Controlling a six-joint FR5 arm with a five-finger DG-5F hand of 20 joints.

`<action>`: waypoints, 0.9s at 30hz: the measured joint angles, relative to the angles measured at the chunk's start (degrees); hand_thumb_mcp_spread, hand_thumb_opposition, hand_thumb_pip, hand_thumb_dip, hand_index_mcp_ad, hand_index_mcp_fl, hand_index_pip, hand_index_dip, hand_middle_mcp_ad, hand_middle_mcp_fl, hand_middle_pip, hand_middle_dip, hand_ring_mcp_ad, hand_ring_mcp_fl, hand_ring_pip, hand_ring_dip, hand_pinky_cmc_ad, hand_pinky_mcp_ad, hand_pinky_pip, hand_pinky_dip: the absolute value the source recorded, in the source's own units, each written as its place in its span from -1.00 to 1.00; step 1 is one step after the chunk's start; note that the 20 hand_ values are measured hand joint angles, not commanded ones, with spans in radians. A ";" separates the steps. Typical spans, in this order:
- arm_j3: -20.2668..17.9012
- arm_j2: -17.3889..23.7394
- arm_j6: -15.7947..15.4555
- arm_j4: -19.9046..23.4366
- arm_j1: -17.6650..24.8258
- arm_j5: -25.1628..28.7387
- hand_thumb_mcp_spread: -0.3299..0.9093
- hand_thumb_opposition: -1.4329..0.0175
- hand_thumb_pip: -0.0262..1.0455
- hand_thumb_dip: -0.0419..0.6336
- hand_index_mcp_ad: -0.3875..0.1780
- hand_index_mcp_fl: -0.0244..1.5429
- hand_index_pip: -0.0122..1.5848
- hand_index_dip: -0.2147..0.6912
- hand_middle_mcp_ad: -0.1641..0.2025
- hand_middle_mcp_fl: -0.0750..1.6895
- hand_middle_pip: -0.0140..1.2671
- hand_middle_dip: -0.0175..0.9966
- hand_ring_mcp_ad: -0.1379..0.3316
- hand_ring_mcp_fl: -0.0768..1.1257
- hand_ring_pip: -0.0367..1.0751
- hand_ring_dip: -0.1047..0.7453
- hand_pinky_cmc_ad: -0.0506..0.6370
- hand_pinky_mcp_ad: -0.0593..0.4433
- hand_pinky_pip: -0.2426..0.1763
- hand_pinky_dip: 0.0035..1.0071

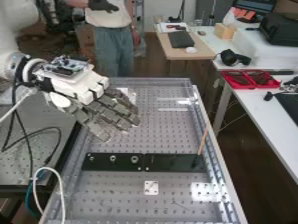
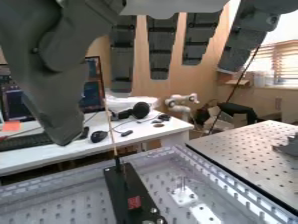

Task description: Grab the larger nut and place it in the white container

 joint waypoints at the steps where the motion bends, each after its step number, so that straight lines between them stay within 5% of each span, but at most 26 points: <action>1: -0.29 -0.14 0.00 0.31 -0.24 0.10 -0.04 -0.13 0.28 -0.35 -0.12 -0.84 0.14 -0.63 0.18 -0.72 -0.76 -0.56 0.07 -0.83 -0.73 -0.59 -0.10 0.29 -0.05 -0.43; 10: -2.61 -1.74 -0.62 3.17 -0.78 1.70 -0.05 -0.14 0.35 -0.35 -0.12 -0.86 0.43 -0.54 0.17 -0.72 -0.75 -0.53 0.07 -0.83 -0.73 -0.58 -0.10 0.29 -0.05 -0.37; 27: -8.39 -6.38 -3.13 15.70 -0.26 5.22 -0.04 -0.15 0.39 -0.35 -0.14 -0.91 0.83 -0.39 0.17 -0.74 -0.76 -0.53 0.07 -0.83 -0.72 -0.57 -0.09 0.29 -0.13 -0.28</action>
